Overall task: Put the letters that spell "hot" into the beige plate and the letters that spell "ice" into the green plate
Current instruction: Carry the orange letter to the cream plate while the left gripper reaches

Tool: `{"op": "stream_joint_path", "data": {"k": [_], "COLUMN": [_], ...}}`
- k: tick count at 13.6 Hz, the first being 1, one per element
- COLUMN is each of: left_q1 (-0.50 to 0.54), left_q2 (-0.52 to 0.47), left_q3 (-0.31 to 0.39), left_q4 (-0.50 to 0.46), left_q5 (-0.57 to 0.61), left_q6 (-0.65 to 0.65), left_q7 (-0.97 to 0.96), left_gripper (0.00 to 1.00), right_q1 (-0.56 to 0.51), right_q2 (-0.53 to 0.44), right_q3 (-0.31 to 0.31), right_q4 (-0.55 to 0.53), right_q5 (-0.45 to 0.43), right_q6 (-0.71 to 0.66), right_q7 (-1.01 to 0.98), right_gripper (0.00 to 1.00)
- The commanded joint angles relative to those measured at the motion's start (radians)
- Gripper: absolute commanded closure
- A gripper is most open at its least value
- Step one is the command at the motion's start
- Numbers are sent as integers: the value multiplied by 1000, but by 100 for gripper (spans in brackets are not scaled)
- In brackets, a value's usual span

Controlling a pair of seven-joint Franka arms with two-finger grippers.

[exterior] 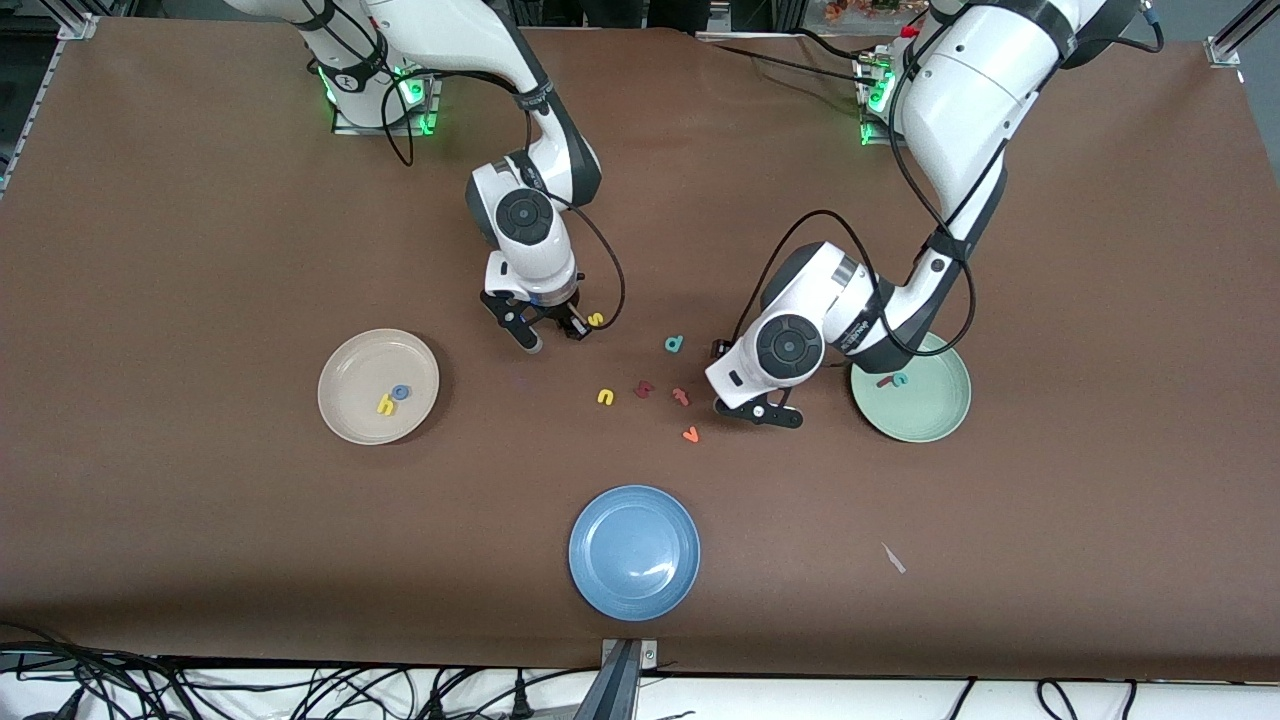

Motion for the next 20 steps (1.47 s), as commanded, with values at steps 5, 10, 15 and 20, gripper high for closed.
{"op": "stream_joint_path", "data": {"k": [5,10,15,20], "left_q1": [-10,-25,-19,-13], "left_q2": [12,12,4,5], "left_q3": [7,7,7,13], "left_q4": [16,14,16,19], "left_q5": [-27,-23,-29,-27], "left_q6": [1,-1,-1,-2], "left_q7": [25,25,1,-2], "left_gripper": [0,0,0,0], "right_q1": [-5,-5,-3,-5], "right_q2": [-38,-70,-78,-76], "right_q3": [-69,-131,-213,-324], "right_q4": [35,33,32,30], "right_q5": [-10,-13,-15,-15], "right_q6": [-169,-244,-272,-298], "right_q7": [-198,-392,-596,-830], "right_gripper": [98,98,98,98]}}
